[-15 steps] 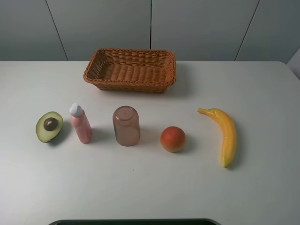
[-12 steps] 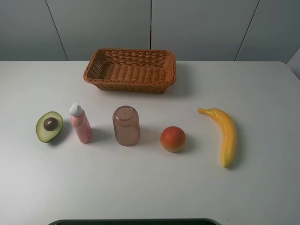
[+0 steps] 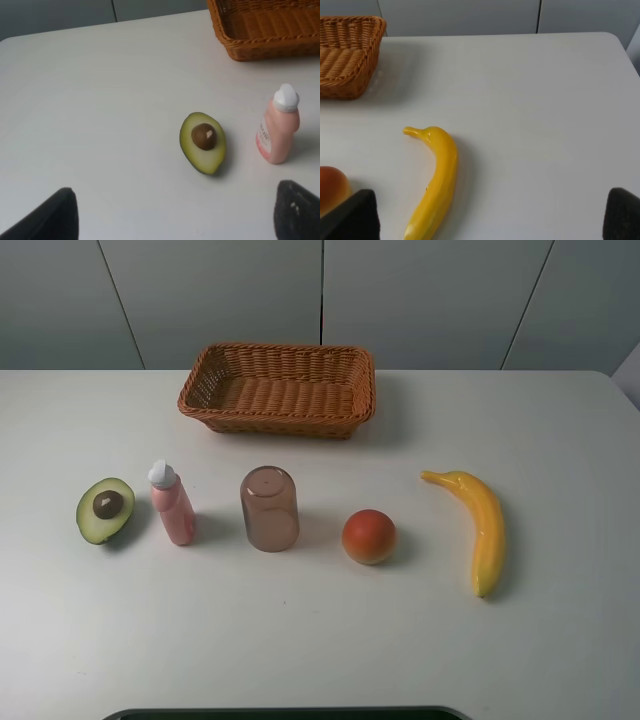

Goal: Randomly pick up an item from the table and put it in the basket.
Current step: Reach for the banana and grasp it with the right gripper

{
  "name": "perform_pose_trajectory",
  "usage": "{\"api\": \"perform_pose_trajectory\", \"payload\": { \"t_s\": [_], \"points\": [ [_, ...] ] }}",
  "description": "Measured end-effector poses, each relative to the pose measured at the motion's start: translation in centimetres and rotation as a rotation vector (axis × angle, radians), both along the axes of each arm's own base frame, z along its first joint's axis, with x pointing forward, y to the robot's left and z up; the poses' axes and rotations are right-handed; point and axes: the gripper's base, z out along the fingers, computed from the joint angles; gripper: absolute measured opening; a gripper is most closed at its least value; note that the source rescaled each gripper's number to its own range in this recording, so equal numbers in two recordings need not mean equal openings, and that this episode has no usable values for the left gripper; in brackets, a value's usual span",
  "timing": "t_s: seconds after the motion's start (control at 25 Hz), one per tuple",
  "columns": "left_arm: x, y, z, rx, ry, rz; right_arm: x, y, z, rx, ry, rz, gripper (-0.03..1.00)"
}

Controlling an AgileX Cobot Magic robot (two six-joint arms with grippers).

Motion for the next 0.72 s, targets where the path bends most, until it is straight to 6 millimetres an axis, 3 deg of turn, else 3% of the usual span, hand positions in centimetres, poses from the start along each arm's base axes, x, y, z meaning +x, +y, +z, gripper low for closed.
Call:
{"api": "perform_pose_trajectory", "payload": {
  "t_s": [0.72],
  "points": [
    [0.0,0.0,0.0,0.0,0.0,0.0,0.0,0.0,0.0,0.002,0.0,-0.001,0.94]
  ]
}}
